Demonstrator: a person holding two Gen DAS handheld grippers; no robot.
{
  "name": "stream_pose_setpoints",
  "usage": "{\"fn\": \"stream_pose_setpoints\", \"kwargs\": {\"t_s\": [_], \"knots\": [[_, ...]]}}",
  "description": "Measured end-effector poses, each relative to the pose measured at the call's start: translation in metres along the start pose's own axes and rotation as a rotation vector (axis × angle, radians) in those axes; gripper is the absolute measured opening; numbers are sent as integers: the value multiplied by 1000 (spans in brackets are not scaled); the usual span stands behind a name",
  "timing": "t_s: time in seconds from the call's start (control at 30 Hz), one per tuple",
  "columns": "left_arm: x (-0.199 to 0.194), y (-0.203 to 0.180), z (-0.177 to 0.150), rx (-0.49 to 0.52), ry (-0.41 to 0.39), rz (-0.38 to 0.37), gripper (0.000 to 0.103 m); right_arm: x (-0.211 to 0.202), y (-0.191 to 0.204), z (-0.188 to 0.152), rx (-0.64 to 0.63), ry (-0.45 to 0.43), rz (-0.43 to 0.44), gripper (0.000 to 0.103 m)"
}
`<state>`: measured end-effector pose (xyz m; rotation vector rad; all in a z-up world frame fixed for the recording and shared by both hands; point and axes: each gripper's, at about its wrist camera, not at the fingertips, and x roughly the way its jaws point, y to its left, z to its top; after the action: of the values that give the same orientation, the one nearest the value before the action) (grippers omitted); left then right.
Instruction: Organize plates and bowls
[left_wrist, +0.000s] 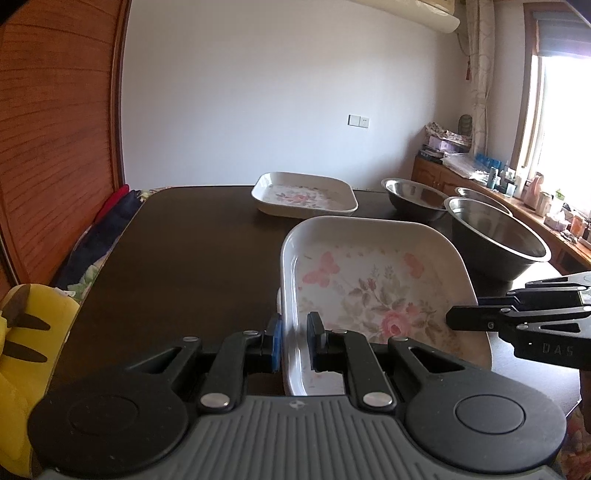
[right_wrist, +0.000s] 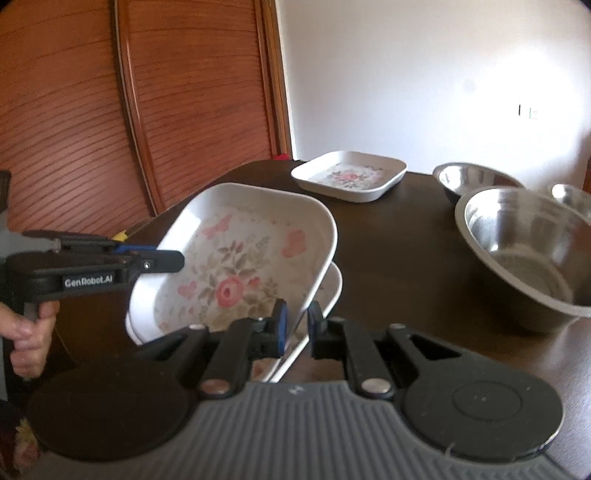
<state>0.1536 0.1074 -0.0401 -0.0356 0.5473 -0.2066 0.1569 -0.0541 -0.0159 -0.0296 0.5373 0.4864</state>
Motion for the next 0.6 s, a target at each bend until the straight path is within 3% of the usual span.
{"fn": "stream_pose_setpoints", "kwargs": {"t_s": [0.47, 0.6], "knots": [[-2, -3, -4, 6, -26, 20, 30, -8, -1, -7, -61, -92, -62, 18], [-10, -3, -3, 2, -52, 16, 41, -15, -3, -11, -43, -116, -46, 20]]}}
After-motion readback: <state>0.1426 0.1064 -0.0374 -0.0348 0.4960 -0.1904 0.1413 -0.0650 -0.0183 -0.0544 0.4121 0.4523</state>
